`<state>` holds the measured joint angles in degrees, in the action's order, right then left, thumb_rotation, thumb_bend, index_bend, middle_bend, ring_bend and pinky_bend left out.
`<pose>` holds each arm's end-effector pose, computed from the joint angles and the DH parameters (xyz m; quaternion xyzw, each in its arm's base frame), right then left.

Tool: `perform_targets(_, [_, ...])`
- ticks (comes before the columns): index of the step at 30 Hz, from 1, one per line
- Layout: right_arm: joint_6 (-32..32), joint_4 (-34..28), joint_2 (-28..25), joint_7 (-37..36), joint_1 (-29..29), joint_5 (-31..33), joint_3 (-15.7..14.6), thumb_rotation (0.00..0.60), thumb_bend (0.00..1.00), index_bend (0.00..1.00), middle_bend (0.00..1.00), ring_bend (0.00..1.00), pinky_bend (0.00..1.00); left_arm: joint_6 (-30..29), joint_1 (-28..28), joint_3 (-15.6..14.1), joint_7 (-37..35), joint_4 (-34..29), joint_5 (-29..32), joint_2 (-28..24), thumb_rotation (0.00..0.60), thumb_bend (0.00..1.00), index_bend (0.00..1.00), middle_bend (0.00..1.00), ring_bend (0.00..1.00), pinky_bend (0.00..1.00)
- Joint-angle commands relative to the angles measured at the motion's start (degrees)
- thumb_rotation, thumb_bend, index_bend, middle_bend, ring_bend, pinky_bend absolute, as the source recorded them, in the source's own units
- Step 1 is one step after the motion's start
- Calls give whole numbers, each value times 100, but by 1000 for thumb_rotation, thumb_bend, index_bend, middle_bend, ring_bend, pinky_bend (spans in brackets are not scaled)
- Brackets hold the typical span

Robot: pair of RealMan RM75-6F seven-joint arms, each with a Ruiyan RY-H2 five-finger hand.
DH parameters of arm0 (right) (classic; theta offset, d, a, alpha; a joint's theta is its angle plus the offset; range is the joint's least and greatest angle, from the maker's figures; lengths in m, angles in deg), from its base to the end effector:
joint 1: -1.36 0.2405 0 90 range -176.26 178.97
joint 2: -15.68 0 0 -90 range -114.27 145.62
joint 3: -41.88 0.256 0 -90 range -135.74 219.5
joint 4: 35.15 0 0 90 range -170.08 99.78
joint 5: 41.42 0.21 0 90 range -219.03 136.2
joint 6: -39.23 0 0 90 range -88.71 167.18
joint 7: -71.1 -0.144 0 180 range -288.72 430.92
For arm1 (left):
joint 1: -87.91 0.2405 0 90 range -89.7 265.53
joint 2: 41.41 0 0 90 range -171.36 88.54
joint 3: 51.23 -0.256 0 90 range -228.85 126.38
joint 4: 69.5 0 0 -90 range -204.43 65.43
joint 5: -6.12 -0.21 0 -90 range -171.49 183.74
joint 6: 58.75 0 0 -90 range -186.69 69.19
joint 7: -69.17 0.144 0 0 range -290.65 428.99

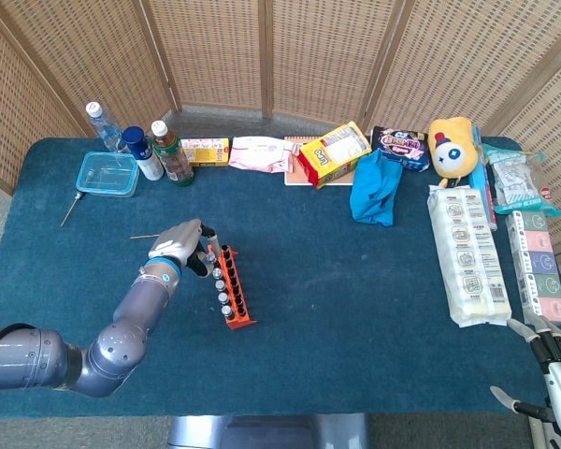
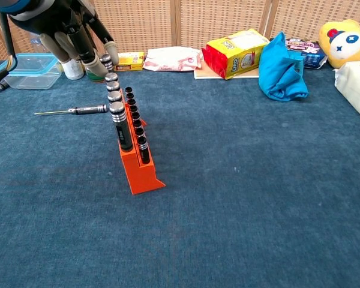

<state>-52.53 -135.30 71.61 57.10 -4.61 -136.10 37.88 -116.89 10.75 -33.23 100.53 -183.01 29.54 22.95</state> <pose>-0.3019 -0.0983 0.1833 0.5434 -0.4859 0.4270 0.5351 -0.0311 0.3555 0.0696 -0.5893 -0.6569 -0.2356 0.4071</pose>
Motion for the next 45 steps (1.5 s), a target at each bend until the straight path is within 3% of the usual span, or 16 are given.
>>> perform_targets(1, [-2,-1,-3,-4,-1,1,0,600,0,157,58,0,0,26,27,42,55,-3,24,-13,600,394,535,1000,1000,1000])
perform_targets(4, [-9,0,-5,-9,-3,2,3,600,0,157,58,0,0,52,49,90,114,-37,49,-57,600,394,481,1000,1000,1000])
perform_targets(21, [-5,1,-6,-8,-3,3,2,600,0,157,58,0,0,7,170,240,186,-46,23,-33,600,394,478,1000,1000,1000])
perform_targets(25, [-4,3,-5,-8,-3,9,4,600,0,157,58,0,0,106,244,330,136,-99,13,-130,600,391,435,1000,1000,1000])
perform_targets(34, [18,0,5,14,7,-6,-4,600,0,157,58,0,0,760,580,609,-6,-495,-44,-977,600,375,315,1000,1000,1000])
perform_targets(37, [29,-13,17,59,12,-41,-17,600,0,157,58,0,0,871,823,716,-138,-821,-407,-1482,600,338,238,996,998,983])
perform_targets(39, [29,-19,22,85,11,-51,-22,600,0,157,58,0,0,891,1011,738,-243,-1039,-767,-1690,600,306,129,890,913,908])
perform_targets(40, [27,-23,25,97,10,-58,-25,600,0,157,58,0,0,917,1134,744,-309,-1167,-1004,-1803,600,284,63,730,770,822])
perform_targets(41, [24,-26,27,108,9,-65,-27,600,0,157,58,0,0,962,1273,749,-388,-1289,-1250,-1914,600,258,17,503,554,713])
perform_targets(43, [12,-31,32,129,5,-74,-27,600,0,157,58,0,0,1070,1609,773,-615,-1501,-1798,-2127,600,211,0,155,210,541])
perform_targets(44, [4,-31,33,139,2,-78,-27,600,0,157,58,0,0,1048,1790,768,-710,-1599,-2118,-2230,600,179,0,42,81,468])
perform_targets(45, [-6,-32,34,147,-2,-80,-26,600,0,157,58,0,0,972,1978,748,-789,-1701,-2476,-2320,600,155,0,5,30,427])
